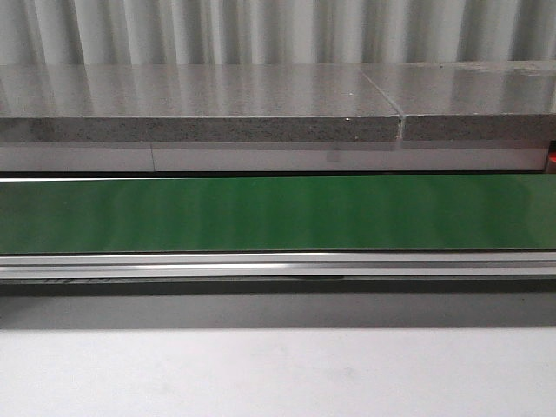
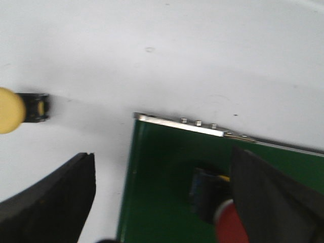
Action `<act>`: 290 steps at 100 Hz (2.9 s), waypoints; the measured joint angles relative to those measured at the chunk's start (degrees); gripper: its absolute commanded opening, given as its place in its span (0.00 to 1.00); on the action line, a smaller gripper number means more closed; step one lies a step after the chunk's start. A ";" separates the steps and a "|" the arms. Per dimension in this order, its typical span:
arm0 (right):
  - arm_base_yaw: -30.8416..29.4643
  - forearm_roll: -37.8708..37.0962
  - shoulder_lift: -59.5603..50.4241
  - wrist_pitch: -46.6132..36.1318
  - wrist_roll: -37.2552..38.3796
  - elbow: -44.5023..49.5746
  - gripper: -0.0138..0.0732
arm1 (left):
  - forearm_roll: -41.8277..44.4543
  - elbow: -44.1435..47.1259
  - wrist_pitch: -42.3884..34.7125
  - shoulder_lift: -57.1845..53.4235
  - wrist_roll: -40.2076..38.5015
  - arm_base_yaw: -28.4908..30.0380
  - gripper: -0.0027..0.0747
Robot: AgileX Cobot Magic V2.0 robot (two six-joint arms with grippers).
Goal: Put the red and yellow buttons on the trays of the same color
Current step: 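Grasp the red button with the left gripper and set it on the belt, then move the left gripper over the last yellow button and grasp it, then set the yellow button on the belt behind the red one, withdraw left gripper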
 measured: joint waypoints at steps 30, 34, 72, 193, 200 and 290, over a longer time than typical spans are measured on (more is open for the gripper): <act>0.00 0.00 0.00 0.00 0.00 0.00 0.08 | 6.07 0.12 0.21 0.15 -4.05 6.99 0.72; 0.00 0.00 0.00 0.00 0.00 0.00 0.08 | 6.17 0.12 0.31 0.45 -4.39 7.91 0.72; 0.00 0.00 0.00 0.00 0.00 0.00 0.08 | 6.64 0.12 -0.81 7.90 -5.29 11.04 0.67; 0.00 0.00 0.00 0.00 0.00 0.00 0.08 | 4.35 0.12 -13.42 15.74 -5.29 10.39 0.21; 0.00 0.00 0.00 0.00 0.00 0.00 0.08 | 4.35 0.51 -13.32 14.61 -5.29 10.12 0.21; 0.00 0.00 0.00 0.00 0.00 0.00 0.08 | 4.17 25.93 -16.46 -11.93 -2.43 -1.18 0.21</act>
